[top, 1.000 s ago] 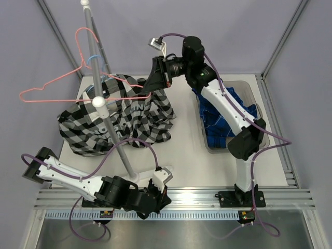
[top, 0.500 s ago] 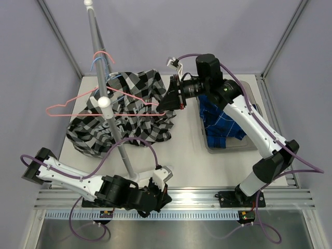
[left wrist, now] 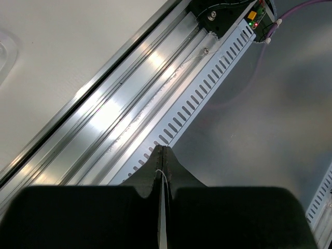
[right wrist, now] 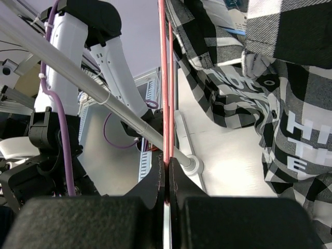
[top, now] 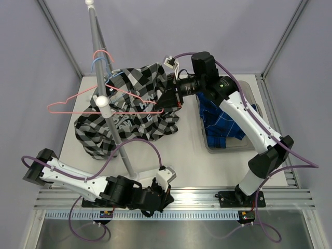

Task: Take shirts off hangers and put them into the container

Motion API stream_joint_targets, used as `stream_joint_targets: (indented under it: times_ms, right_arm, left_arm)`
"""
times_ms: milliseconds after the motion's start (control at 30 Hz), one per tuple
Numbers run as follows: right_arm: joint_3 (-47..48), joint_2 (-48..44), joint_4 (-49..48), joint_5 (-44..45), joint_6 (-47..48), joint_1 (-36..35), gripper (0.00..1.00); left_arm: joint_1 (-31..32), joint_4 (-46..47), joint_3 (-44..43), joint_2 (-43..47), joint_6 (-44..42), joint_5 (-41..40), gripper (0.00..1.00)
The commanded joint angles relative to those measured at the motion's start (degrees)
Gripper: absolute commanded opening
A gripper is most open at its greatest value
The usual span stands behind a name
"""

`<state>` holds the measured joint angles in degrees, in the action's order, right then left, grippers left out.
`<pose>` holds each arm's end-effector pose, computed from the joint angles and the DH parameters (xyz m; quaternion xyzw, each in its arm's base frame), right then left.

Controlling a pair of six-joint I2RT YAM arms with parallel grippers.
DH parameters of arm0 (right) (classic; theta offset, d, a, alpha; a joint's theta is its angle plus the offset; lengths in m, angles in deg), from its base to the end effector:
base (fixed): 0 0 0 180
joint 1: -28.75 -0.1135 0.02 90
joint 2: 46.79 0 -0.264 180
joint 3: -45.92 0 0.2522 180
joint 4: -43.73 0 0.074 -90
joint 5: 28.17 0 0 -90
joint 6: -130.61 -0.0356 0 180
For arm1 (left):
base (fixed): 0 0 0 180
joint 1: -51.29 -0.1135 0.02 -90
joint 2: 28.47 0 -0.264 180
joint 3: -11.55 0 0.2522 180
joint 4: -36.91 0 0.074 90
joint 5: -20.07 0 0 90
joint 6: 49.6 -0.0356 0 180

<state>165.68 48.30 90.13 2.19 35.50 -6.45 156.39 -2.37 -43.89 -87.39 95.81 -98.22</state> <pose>0.2749 0.2315 0.4477 -0.4559 0.6211 0.5541 0.3152 -0.0391 -0.2098 0.2528 0.2844 0.8474 -0.3450 0.2864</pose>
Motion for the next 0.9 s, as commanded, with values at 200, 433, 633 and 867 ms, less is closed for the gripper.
stream_joint_targets:
  times_ms: [200,433,633,867]
  right_arm:
    - [21.4,11.7,23.7,-2.1,14.7,-4.4,0.00]
    - [36.7,17.9,33.4,2.3,17.1,-9.6,0.00]
    - [24.2,10.0,27.6,4.1,17.0,-13.0,0.00]
    - [21.8,8.3,29.2,7.5,18.4,-15.1,0.00]
  left_arm:
    - [-0.3,3.1,-1.7,0.6,-0.4,-0.3,0.00]
    - [-0.5,3.4,-1.2,1.2,-0.5,-0.6,0.00]
    - [-0.9,3.9,0.0,2.0,-0.5,-0.2,0.00]
    - [-1.7,4.8,-0.5,1.3,-1.6,0.7,0.00]
